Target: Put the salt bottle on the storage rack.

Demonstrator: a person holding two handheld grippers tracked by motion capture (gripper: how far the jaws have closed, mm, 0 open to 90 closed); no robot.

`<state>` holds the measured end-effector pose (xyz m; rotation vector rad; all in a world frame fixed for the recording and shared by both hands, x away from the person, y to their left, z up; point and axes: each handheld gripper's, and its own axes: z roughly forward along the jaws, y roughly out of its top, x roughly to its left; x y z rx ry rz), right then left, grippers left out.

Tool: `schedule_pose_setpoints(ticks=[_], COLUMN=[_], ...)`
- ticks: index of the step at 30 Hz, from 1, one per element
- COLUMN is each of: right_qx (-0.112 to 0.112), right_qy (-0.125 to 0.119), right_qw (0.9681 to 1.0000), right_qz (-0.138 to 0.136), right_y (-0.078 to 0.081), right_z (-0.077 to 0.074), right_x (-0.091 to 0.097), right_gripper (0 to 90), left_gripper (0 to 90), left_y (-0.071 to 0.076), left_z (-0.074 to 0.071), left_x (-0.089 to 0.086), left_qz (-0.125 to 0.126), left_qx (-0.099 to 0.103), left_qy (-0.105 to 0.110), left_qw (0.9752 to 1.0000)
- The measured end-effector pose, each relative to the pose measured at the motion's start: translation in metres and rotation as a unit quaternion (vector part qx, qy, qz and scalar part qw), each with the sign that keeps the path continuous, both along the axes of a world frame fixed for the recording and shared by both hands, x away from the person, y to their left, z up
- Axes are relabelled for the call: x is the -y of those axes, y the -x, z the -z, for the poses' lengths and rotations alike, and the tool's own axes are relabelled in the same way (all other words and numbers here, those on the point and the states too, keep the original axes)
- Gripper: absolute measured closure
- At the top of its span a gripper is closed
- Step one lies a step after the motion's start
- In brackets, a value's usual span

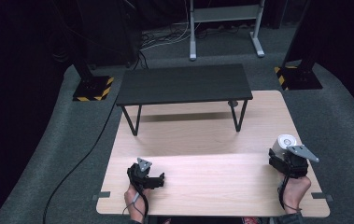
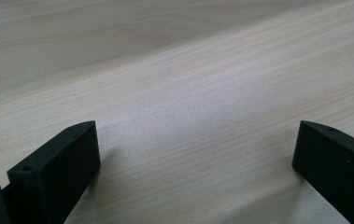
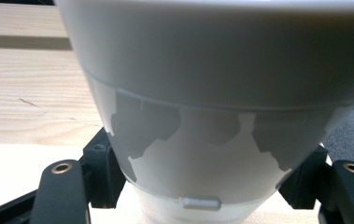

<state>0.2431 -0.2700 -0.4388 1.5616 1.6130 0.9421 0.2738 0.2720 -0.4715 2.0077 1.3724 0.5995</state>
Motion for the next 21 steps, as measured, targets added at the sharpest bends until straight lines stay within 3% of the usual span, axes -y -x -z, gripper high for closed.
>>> schedule_pose_setpoints(ticks=[21], right_qx=[0.019], right_qy=[0.019], right_qw=[0.9993], right_qz=[-0.025], right_y=[-0.011], right_z=[-0.048], right_x=[-0.001], right_gripper=[29.1], left_gripper=[0.2], left_y=[0.0], left_z=[0.0], left_x=[0.0], left_qz=[0.001], left_qx=[0.0], left_qy=[0.0], left_qw=[1.0])
